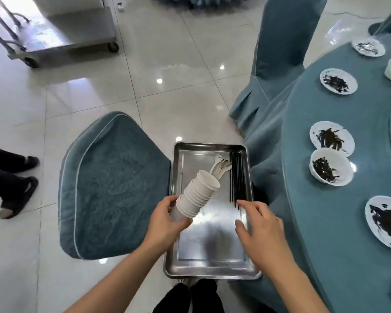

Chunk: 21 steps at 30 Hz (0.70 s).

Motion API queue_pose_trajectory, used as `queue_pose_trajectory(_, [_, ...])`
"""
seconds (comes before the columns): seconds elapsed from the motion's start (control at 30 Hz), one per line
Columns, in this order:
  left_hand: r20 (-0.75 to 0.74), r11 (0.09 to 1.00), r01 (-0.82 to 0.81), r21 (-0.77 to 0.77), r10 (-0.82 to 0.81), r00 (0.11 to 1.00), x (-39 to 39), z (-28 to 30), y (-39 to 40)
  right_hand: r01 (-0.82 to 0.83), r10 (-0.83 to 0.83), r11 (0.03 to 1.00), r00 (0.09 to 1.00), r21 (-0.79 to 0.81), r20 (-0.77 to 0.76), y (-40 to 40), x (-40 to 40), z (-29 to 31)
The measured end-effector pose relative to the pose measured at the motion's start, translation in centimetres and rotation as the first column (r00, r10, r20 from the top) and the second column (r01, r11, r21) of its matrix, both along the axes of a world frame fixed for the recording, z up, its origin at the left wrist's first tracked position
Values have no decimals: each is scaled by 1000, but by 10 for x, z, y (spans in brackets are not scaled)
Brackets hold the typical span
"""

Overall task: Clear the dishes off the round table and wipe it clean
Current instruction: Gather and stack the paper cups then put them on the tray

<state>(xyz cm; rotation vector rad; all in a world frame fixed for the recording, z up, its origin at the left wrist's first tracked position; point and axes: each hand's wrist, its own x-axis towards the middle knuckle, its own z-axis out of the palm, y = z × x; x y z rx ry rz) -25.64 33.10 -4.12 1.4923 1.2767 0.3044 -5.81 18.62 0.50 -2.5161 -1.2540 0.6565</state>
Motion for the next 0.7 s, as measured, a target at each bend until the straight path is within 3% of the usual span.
queue_pose_trajectory(0.47, [-315, 975, 139, 174, -78, 946, 132, -242, 160, 116, -121, 993, 967, -35, -224, 99, 94, -215])
queue_pose_trajectory(0.6, [-437, 932, 271, 240, -146, 888, 159, -273, 192, 174, -173, 985, 947, -19, -272, 107, 106, -248])
queue_pose_trajectory(0.7, [-590, 852, 428, 300, -187, 786, 176, -280, 211, 160, -161, 987, 942, -30, -294, 112, 107, -260])
